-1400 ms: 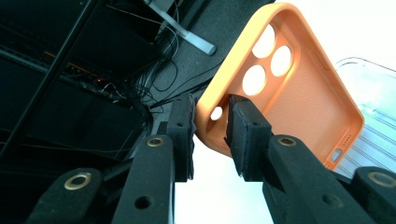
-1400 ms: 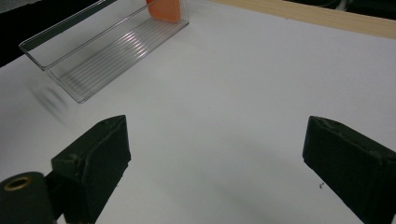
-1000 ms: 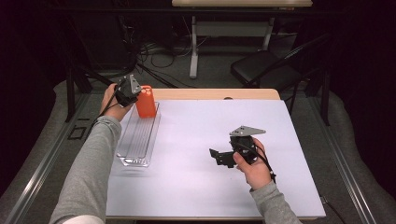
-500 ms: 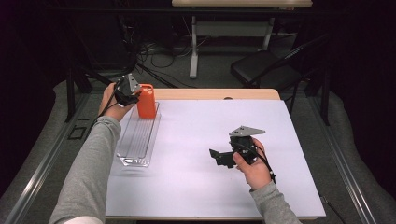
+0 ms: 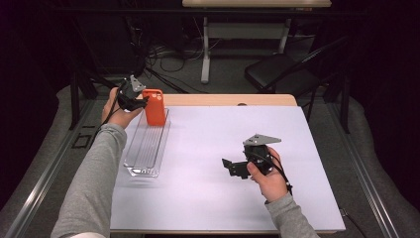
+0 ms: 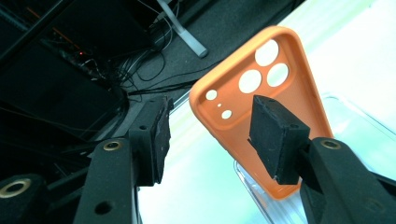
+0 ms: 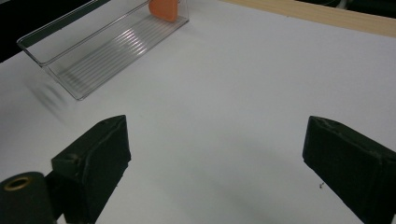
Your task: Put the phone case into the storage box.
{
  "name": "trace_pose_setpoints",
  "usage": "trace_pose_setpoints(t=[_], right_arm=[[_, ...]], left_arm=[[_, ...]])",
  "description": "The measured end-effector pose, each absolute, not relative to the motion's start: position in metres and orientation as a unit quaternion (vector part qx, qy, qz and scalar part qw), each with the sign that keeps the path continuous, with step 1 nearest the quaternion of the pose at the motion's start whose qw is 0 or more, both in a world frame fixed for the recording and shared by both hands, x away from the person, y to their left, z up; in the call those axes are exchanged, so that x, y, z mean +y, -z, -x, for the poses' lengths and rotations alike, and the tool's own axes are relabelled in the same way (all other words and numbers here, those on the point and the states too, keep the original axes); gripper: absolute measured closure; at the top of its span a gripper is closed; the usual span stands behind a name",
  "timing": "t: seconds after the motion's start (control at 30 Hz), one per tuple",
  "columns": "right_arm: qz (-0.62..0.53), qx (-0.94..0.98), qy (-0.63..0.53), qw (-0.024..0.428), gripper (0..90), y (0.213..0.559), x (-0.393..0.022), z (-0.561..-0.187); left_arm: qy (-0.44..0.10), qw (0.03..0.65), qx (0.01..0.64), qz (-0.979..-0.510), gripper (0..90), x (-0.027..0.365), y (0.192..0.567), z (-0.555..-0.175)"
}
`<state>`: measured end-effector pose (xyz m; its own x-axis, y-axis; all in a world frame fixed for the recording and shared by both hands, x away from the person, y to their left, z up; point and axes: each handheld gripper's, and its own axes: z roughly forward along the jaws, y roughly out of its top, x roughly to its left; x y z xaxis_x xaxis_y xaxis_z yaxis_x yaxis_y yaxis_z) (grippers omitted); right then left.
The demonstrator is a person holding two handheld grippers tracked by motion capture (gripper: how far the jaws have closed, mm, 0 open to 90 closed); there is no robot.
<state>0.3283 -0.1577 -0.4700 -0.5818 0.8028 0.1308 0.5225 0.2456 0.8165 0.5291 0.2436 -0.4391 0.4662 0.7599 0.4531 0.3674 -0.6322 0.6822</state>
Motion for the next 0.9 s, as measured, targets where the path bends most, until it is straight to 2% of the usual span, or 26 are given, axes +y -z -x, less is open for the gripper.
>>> trace_pose_setpoints(t=[0.2, 0.3, 0.57, 0.9], right_arm=[[-0.429, 0.774, -0.438, 0.158, 7.9, 0.471, -0.156, -0.328], [-0.429, 0.774, -0.437, 0.160, 7.9, 0.471, -0.157, -0.328], [-0.429, 0.774, -0.437, 0.159, 7.9, 0.471, -0.157, -0.328], [-0.425, 0.779, -0.433, 0.159, 9.3, 0.473, -0.155, -0.328]], left_arm=[[-0.368, 0.275, 0.372, -0.806, 47.3, 0.247, 0.432, -0.527], [-0.342, 0.297, 0.394, -0.799, 42.4, 0.250, 0.430, -0.527], [-0.311, 0.332, 0.420, -0.785, 37.4, 0.252, 0.425, -0.527], [-0.302, 0.330, 0.424, -0.787, 36.0, 0.251, 0.424, -0.526]])
